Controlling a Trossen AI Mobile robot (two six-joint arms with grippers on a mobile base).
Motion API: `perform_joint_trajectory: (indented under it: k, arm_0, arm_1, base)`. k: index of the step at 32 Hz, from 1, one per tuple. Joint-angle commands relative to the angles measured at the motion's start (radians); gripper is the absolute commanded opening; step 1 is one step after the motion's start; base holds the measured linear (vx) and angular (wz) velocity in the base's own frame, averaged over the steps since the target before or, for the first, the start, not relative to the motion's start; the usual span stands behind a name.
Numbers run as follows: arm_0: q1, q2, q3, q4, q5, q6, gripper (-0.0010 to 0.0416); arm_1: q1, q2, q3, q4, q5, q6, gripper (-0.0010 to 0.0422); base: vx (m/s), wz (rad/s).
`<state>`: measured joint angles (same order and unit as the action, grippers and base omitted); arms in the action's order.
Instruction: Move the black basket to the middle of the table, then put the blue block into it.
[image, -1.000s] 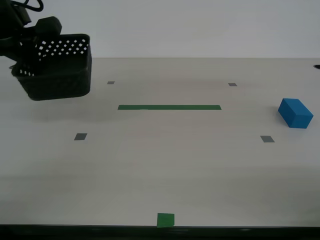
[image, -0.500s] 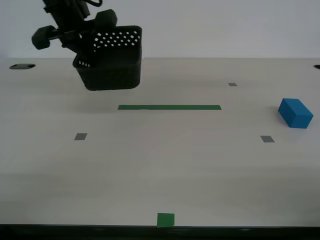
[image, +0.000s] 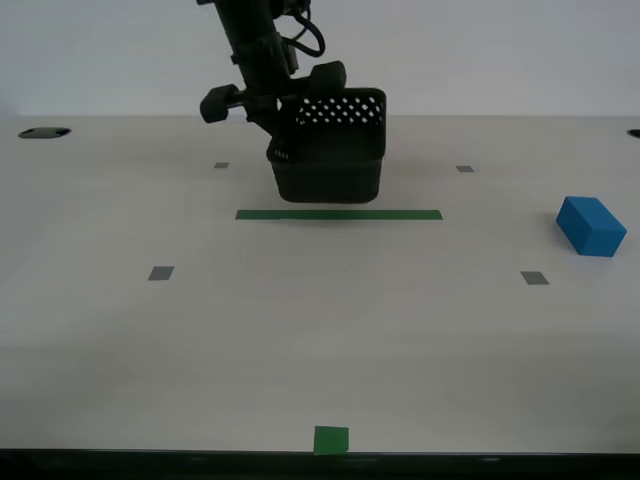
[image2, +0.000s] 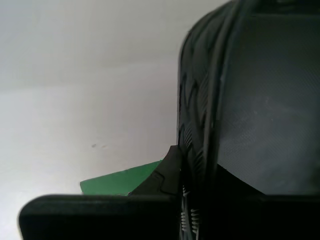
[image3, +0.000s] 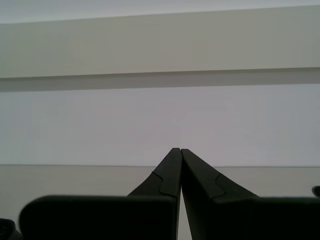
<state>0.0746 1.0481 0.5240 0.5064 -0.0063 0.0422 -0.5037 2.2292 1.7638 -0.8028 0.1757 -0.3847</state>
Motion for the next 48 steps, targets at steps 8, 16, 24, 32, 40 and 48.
perform_joint_trajectory:
  k: [8,16,24,32,40,48]
  arm_0:
    - [0.0,0.0,0.0,0.0,0.0,0.004,0.0]
    - [0.001,0.0,0.0,-0.01,0.0,0.004,0.0]
    - [0.003,0.0,0.0,-0.021,0.0,0.004,0.0]
    - [0.004,0.0,0.049,-0.229,0.0,0.01,0.0001]
    - [0.005,0.0,0.261,-0.718,0.0,-0.027,0.0013]
    - [0.005,0.06,0.345,-0.912,0.001,-0.044,0.0142]
  arm_1:
    - [-0.06,0.09,0.054,0.03,0.061,-0.024,0.0]
    - [-0.06,0.089,0.08,0.037,0.036,-0.016,0.001]
    - [-0.06,0.087,0.084,0.026,0.069,-0.012,0.0191]
    - [-0.026,0.087,0.261,-0.005,0.061,-0.008,0.028]
    - [0.051,0.087,0.547,-0.162,-0.127,0.091,0.0268]
    - [0.132,0.082,0.591,-0.255,-0.18,0.165,0.0268]
  base:
    - [0.0,0.0]
    - [0.0,0.0]
    - [0.0,0.0]
    - [0.0,0.0]
    - [0.0,0.0]
    - [0.0,0.0]
